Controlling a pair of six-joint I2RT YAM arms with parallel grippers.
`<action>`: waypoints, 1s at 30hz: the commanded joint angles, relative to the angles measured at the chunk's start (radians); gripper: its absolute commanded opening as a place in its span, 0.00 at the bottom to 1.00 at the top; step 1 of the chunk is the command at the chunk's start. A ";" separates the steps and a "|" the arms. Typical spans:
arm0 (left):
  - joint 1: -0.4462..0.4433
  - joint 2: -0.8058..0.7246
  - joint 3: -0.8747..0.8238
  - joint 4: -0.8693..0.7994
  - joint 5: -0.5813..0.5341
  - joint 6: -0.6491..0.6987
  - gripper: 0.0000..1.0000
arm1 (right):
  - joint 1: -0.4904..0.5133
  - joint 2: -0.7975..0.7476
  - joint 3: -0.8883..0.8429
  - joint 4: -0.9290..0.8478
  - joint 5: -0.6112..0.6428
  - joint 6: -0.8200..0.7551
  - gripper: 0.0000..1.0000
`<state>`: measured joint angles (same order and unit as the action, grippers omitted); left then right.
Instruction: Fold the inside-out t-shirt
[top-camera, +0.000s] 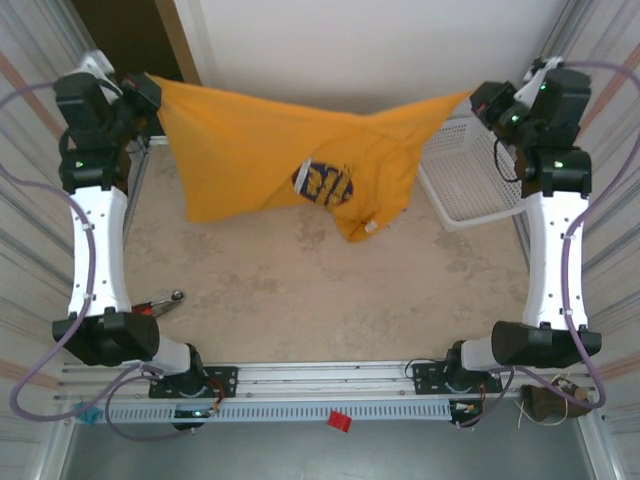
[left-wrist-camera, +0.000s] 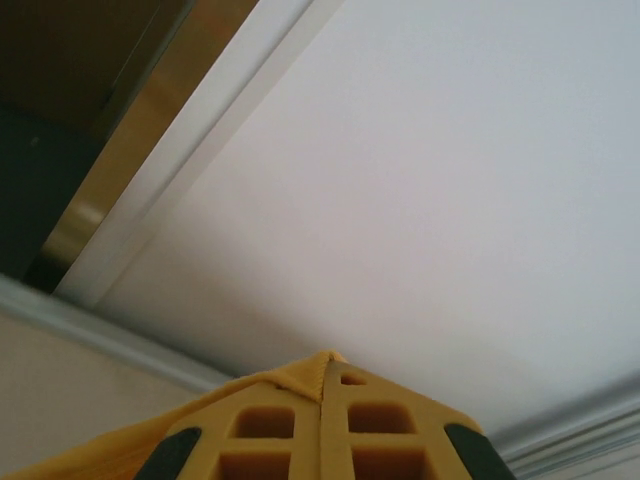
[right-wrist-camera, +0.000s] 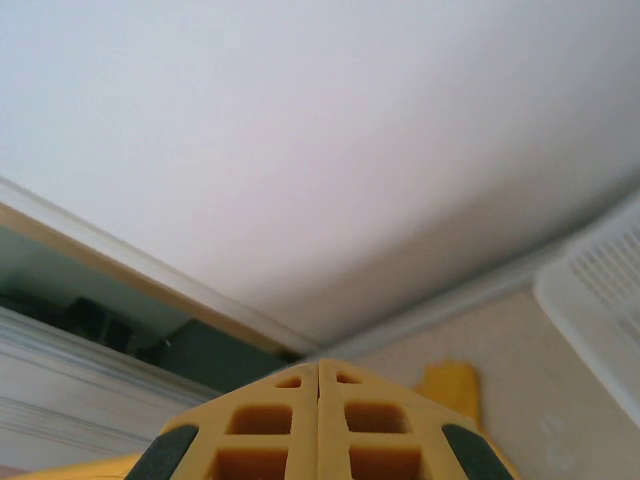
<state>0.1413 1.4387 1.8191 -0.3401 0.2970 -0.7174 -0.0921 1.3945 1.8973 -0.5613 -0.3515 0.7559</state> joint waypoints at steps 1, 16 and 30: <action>0.007 -0.097 0.090 0.031 0.011 -0.036 0.00 | -0.039 -0.073 0.113 0.064 -0.056 0.053 0.00; 0.007 -0.321 0.138 -0.056 -0.076 -0.009 0.00 | -0.155 -0.298 0.223 0.060 0.019 0.036 0.00; -0.169 -0.283 -0.161 0.025 -0.017 -0.024 0.00 | 0.227 -0.467 -0.958 0.160 -0.006 0.079 0.00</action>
<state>0.0395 1.1938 1.6218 -0.3794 0.2867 -0.7841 0.0505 1.0370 1.0317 -0.4259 -0.3813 0.8612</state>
